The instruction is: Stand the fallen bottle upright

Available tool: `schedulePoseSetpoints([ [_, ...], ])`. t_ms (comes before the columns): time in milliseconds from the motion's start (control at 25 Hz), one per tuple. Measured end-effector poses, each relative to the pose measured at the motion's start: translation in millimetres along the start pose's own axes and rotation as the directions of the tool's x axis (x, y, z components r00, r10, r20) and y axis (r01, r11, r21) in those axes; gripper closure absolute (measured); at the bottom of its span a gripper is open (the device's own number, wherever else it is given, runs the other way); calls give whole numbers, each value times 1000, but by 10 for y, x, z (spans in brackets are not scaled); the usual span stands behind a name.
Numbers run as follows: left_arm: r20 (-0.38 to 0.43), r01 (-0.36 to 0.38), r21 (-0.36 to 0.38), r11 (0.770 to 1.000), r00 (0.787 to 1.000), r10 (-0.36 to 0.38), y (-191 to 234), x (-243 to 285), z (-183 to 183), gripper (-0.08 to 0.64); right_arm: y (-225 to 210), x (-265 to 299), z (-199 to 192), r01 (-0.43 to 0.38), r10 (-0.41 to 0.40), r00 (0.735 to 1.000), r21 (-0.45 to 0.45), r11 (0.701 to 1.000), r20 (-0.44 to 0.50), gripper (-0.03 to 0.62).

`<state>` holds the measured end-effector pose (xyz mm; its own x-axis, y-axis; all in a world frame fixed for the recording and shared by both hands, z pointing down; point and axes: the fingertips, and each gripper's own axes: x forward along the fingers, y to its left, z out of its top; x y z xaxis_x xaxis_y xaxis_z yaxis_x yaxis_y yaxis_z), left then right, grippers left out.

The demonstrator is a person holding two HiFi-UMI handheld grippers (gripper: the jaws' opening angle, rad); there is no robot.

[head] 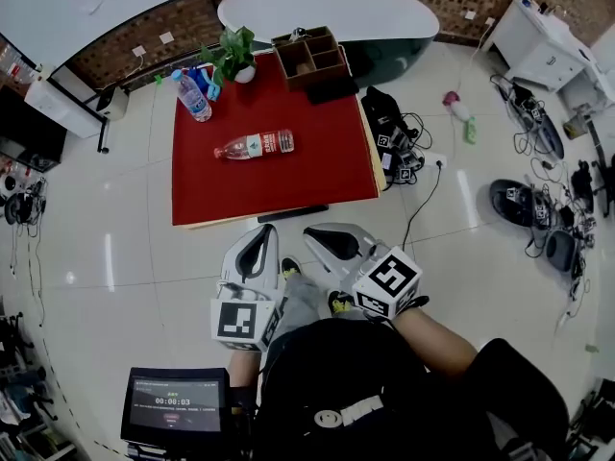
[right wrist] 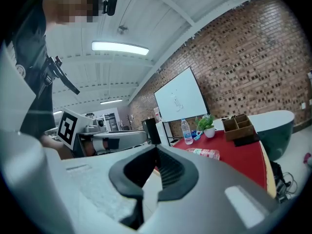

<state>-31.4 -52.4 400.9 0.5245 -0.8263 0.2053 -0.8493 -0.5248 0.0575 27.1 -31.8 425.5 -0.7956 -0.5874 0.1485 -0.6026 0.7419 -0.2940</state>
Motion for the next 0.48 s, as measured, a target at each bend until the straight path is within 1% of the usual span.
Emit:
schedulePoseSetpoints([
  [160,0,38,-3,999,999,-38,394,172,-27,560,-99,435,70,22,-24,999,-36,999,-31,589],
  [240,3,57,-2,998,998,-57,548,223,-6,560,-156,626,124,34,-35,999,-35,999,-30,589],
  [360,8,60,-21,998,998,-60,757,253,46,560,-251,831,247,48,-48,999,-10,999,3,589],
  [480,14,80,-29,996,997,-80,899,231,-5,560,-314,921,387,48,-51,997,53,997,65,588],
])
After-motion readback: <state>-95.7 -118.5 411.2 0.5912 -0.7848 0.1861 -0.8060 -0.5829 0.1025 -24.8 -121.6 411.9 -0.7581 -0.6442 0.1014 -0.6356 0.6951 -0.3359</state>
